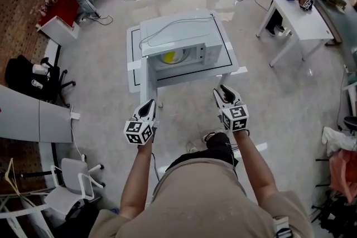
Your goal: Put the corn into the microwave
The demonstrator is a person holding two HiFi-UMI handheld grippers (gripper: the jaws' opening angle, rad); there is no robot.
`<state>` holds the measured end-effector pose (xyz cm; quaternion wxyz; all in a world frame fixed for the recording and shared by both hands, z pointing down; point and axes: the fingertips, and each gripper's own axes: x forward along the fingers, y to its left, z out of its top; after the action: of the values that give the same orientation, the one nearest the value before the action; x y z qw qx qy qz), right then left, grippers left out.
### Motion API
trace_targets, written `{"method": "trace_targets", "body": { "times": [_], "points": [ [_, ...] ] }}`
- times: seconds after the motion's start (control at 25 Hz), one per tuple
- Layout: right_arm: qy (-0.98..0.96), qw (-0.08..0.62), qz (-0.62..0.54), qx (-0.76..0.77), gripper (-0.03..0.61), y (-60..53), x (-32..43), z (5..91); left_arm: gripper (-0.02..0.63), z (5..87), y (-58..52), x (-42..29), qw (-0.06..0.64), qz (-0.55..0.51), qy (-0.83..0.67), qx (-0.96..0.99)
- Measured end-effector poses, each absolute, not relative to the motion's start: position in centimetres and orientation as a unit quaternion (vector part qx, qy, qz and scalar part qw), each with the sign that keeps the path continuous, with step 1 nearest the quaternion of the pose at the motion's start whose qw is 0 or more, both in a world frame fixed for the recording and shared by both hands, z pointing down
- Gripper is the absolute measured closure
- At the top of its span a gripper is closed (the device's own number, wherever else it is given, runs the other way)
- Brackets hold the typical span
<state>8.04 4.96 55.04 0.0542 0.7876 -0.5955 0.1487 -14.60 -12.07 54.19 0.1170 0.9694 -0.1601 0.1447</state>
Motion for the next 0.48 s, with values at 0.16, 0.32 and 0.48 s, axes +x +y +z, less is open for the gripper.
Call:
{"method": "trace_targets", "body": {
  "times": [0.16,0.32,0.48],
  "points": [
    [-0.607,0.053,0.139,0.781,0.462,5.1,7.1,53.9,0.609,54.0,-11.5,-15.2,0.121,0.143,-0.155,0.97],
    [-0.615,0.044,0.144,0.774,0.462,5.2,6.3,53.9,0.609,53.8,-11.1,-15.6,0.134,0.131,-0.151,0.971],
    [-0.619,0.039,0.16,0.768,0.461,5.6,5.5,54.8,0.609,54.2,-10.6,-16.3,0.144,0.128,-0.151,0.97]
  ]
}}
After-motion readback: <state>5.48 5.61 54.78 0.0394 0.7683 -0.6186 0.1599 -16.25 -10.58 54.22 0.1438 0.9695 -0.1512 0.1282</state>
